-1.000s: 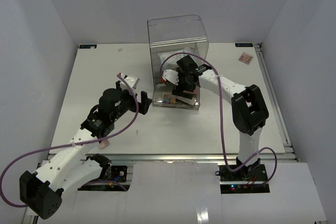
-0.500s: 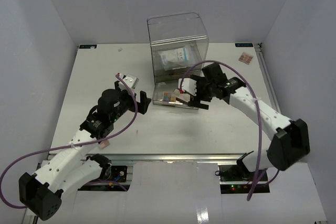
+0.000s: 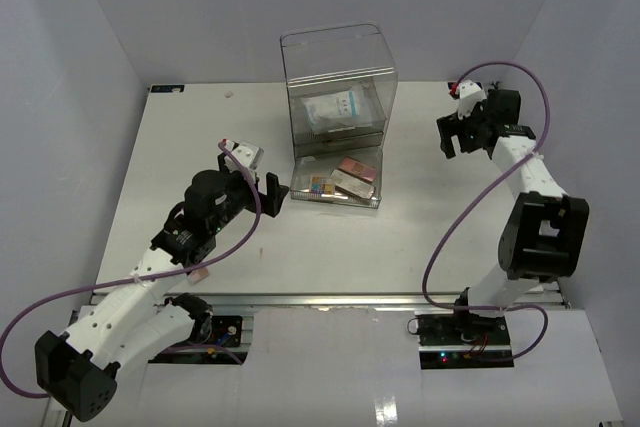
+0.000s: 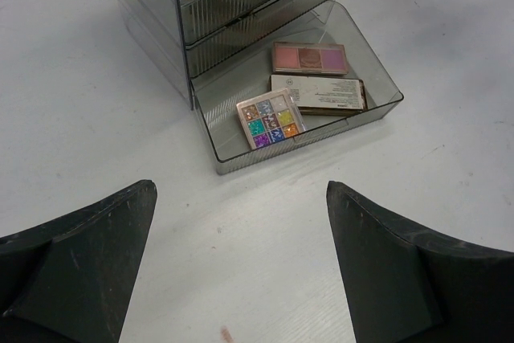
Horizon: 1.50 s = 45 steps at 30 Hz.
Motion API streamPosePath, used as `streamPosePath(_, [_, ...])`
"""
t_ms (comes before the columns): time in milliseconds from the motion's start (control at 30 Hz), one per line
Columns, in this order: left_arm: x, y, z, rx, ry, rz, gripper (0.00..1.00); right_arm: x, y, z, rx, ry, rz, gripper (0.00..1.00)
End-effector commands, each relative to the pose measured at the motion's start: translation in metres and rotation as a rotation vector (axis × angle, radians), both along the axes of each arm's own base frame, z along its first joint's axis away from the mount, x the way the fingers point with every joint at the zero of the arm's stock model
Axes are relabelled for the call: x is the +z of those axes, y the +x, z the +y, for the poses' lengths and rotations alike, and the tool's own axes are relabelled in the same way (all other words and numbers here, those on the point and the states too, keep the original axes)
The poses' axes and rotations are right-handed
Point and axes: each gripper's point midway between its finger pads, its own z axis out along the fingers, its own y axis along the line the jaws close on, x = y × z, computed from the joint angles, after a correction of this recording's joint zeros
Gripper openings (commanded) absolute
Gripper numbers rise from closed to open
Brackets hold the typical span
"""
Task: Organize the makeup
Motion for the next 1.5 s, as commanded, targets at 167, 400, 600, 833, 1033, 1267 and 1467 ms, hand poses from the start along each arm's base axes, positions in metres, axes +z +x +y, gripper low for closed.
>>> streamPosePath(167, [0.003,-0.001,-0.001,-0.017,-0.007,-0.018,0.98,-0.001,0.143,-0.077,-0.711,0.051,-0.041,0.90])
streamPosePath(400, [0.002,-0.001,-0.002,-0.024,-0.005,-0.016,0.98,-0.023,0.190,-0.091,-0.820,0.078,-0.128,0.90])
streamPosePath(600, [-0.001,-0.002,-0.004,-0.036,-0.005,-0.009,0.98,-0.036,0.208,-0.096,-0.860,0.113,-0.172,0.90])
streamPosePath(833, [0.000,-0.002,-0.005,-0.041,-0.007,-0.009,0.98,-0.048,0.215,-0.104,-0.910,0.209,-0.205,0.90])
streamPosePath(1033, [0.000,-0.003,-0.006,-0.045,-0.008,-0.009,0.98,-0.069,0.211,-0.122,-0.976,0.208,-0.184,0.90])
streamPosePath(1267, [-0.001,-0.003,-0.007,-0.052,-0.008,-0.006,0.98,-0.088,0.211,-0.116,-0.959,0.233,-0.139,0.90])
streamPosePath(1467, [-0.002,-0.003,-0.006,-0.049,-0.005,-0.005,0.98,-0.107,0.209,-0.111,-0.949,0.253,-0.096,0.90])
